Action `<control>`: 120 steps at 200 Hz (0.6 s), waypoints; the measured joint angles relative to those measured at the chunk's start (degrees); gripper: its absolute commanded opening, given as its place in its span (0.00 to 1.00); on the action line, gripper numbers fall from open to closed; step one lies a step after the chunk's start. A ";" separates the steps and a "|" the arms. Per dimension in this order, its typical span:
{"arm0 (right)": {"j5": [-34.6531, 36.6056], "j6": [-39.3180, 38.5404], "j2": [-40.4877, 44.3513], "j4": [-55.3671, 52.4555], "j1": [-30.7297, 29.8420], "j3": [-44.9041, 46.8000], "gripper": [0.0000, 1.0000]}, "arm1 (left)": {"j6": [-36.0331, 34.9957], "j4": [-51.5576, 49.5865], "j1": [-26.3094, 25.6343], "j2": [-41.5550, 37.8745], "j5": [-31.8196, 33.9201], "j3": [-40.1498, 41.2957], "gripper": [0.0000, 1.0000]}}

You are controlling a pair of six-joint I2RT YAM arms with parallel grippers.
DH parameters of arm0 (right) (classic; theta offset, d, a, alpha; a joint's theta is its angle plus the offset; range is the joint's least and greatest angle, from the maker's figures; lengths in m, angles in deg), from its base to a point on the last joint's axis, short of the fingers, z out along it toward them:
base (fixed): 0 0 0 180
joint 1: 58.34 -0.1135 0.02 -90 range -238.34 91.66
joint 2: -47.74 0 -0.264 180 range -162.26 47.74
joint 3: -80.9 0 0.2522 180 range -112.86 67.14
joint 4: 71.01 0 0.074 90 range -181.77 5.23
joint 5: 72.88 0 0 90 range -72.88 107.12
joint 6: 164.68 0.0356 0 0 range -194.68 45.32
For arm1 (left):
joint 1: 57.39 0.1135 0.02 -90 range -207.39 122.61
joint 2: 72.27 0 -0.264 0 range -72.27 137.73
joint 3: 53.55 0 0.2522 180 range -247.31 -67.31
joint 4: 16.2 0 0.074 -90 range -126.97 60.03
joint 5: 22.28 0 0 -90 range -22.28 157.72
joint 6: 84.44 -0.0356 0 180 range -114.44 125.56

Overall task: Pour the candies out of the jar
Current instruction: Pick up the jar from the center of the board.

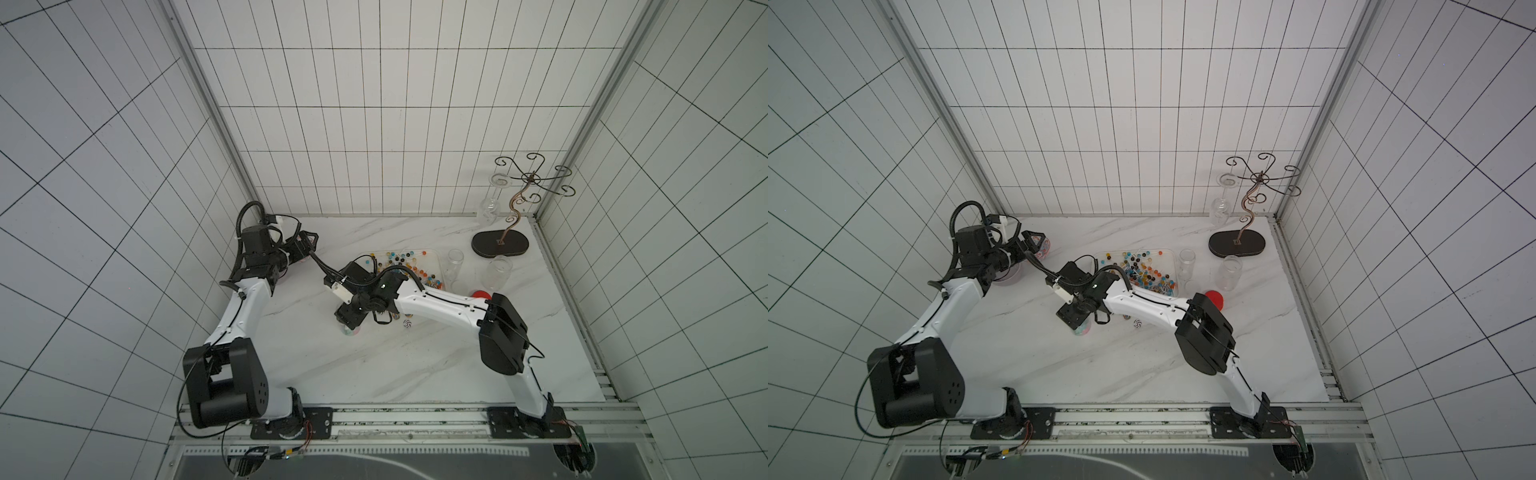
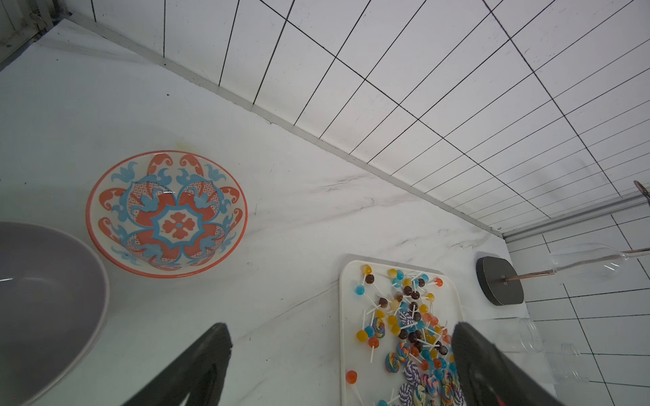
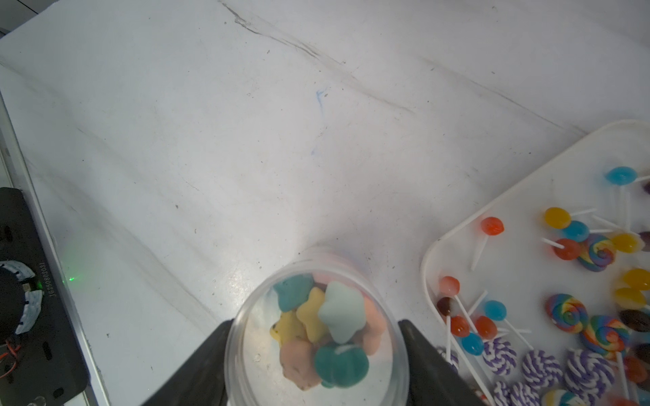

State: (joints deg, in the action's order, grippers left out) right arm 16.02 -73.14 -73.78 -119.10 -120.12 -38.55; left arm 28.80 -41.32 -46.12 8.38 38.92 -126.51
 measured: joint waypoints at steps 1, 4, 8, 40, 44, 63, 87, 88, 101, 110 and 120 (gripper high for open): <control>0.00 0.00 0.00 0.00 0.00 0.00 0.68 | 0.02 0.00 0.00 0.00 -0.02 0.00 0.97; 0.00 0.00 0.00 0.00 0.00 0.00 0.68 | 0.07 0.02 0.00 0.00 -0.07 0.04 0.97; 0.00 -0.11 0.02 -0.02 0.04 0.00 0.68 | 0.13 0.04 0.00 0.00 -0.20 0.09 0.97; -0.31 -0.39 0.35 -0.61 1.09 0.00 0.63 | 0.37 0.48 0.00 0.00 -1.09 0.22 0.97; -0.39 -0.39 0.39 -0.76 1.25 0.00 0.62 | 0.37 0.50 0.00 0.00 -1.20 0.22 0.97; -1.07 -0.35 0.92 -1.46 2.51 0.00 0.60 | 0.42 1.03 0.00 0.00 -1.70 0.24 0.97; -2.19 -0.26 2.67 -2.03 4.37 0.00 0.60 | 0.57 1.79 0.00 0.00 -2.69 0.35 0.97; -2.32 -0.24 2.78 -2.05 4.52 0.00 0.60 | 0.57 1.86 0.00 0.00 -2.73 0.35 0.97; -3.39 -0.04 4.22 -2.16 5.53 0.00 0.60 | 0.59 2.54 0.00 0.02 -3.30 0.59 0.97; -4.39 0.31 5.27 -2.19 6.23 0.00 0.60 | 0.61 2.73 0.00 0.02 -3.85 0.68 0.97; -5.64 0.66 6.82 -2.16 7.15 0.00 0.61 | 0.59 3.08 0.00 0.07 -4.57 0.74 0.97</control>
State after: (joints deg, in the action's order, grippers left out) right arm 10.38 -72.49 -66.96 -121.26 -112.97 -38.55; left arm 29.39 -38.24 -46.12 8.44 34.35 -125.76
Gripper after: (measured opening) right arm 0.656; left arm 0.974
